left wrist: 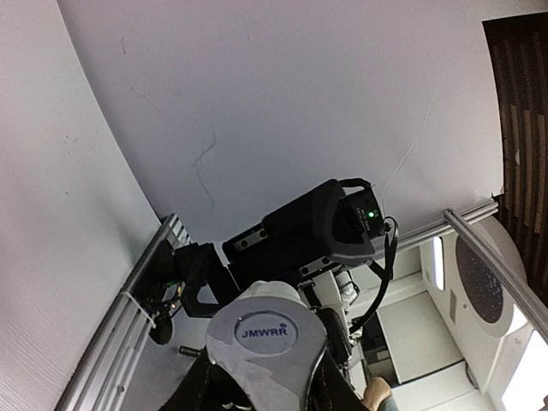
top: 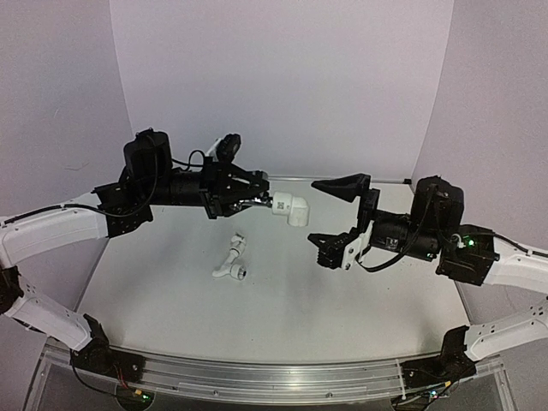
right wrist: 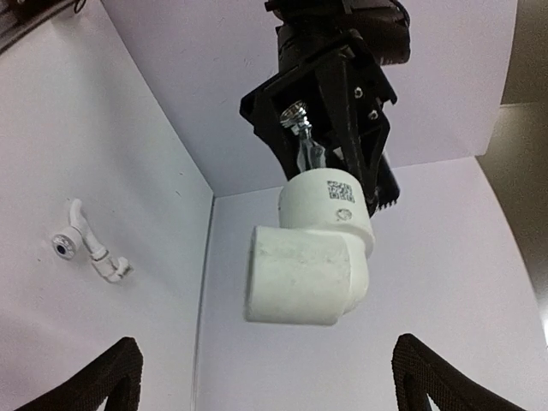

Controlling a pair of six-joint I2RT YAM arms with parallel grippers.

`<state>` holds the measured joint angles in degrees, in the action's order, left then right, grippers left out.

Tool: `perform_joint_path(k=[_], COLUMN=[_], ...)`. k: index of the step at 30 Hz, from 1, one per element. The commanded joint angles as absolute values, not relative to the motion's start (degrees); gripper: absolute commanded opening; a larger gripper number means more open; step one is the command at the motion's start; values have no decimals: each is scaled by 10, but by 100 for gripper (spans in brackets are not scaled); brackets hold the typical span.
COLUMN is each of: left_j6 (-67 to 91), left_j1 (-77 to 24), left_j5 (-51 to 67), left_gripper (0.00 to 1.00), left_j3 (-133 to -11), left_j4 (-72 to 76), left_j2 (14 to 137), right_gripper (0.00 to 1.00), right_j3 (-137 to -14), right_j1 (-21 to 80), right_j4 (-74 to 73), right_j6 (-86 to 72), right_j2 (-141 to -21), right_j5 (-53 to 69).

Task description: Install the water faucets

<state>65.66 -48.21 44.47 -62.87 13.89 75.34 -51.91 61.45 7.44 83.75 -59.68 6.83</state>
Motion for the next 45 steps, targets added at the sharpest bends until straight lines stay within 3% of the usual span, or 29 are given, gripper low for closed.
perform_joint_path(k=[1, 4, 11, 22, 28, 38, 45], left_j6=[703, 709, 720, 717, 713, 706, 655], left_j1=[-481, -481, -481, -481, -481, -480, -480], left_j5=[524, 533, 548, 538, 531, 516, 479], left_gripper=[0, 0, 0, 0, 0, 0, 0], left_j3=[-671, -671, -682, -691, -700, -716, -722], left_j4=[209, 215, 212, 181, 156, 121, 64], left_j2=[766, 768, 784, 795, 806, 816, 805], right_gripper=[98, 96, 81, 88, 76, 71, 62], right_j3=[-507, -488, -469, -467, -473, -464, -492], right_j1=[617, 617, 617, 618, 618, 618, 628], right_j4=[207, 234, 267, 275, 273, 255, 207], right_j6=[981, 1032, 1118, 1204, 1214, 1242, 1145], right_j2=[-609, -612, -623, -633, -635, -626, -615], right_j5=[55, 67, 101, 148, 164, 193, 180])
